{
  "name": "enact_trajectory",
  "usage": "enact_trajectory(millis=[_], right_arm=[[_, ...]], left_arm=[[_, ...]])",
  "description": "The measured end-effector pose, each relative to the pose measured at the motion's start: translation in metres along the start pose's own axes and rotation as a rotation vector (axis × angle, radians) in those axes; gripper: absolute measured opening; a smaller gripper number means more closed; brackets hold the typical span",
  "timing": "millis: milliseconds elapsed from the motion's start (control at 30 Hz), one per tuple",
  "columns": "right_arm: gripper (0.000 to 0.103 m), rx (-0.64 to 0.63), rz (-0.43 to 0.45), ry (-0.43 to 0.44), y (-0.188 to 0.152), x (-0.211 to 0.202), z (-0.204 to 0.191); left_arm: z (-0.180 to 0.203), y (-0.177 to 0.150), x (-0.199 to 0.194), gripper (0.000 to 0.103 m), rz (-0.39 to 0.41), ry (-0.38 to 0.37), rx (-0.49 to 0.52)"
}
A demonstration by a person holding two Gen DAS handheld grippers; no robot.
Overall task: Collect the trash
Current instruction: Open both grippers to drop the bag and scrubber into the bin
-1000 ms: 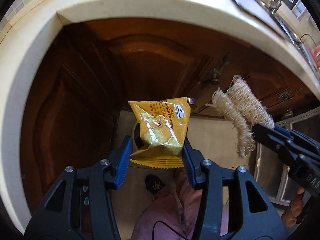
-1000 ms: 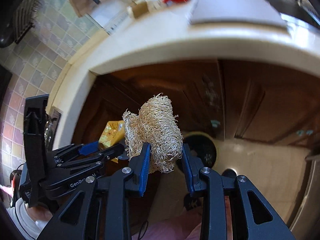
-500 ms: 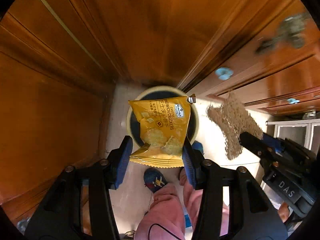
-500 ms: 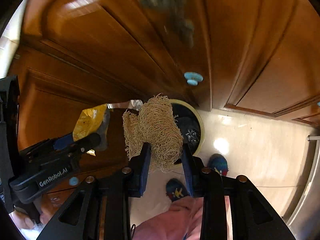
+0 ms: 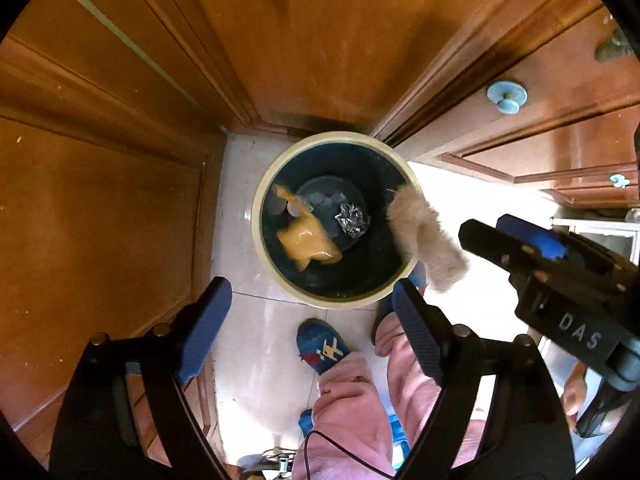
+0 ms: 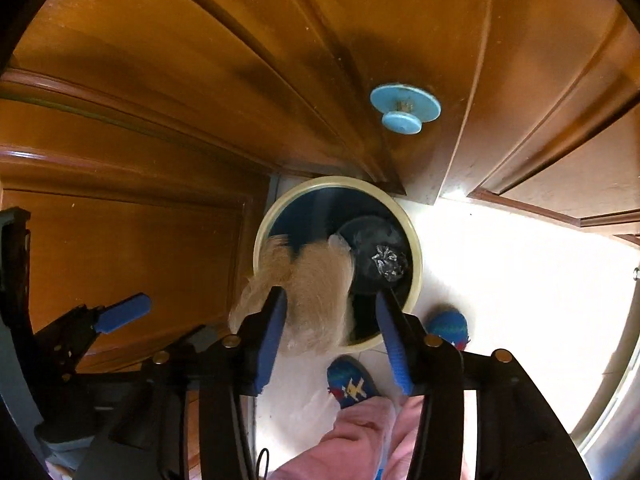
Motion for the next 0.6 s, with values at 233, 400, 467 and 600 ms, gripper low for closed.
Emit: enact_trajectory(millis=[233,400,467,600], right_arm=[[0.052,-0.017,-0.004,0.010,-0.007,-0.004,-0.007],[0.052,-0.021,0.001,0.027,-0.014,-0.005,-0.003],[0.052,-0.020,0.004,0.025,-0.018,-0.010,-0.001],[0.052,-0.001,0.014,0.022,-0.028,-0.031,0.000]], left_arm=[[-0.011,0.001,-0.005,0.081,0.016,0.003,-0.005],[-0.012,-0.003,-0.022,0.081,0.028,0.021,-0.004],[-0.011,-0.005,-0.029,0.081,0.031,0.024,0.000],[-0.009,-0.010,-0.057,0.081,0.044,0.028,0.009]])
Point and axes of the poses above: each gripper's, at about its wrist camera, not at the fingertips, and x roughly the way its jaws point, z to its right, y to its top, the point moved 5 cm from there along x, roughly the way its jaws point, and after that the axes turned 11 degrees about x, right-handed, at the moved point
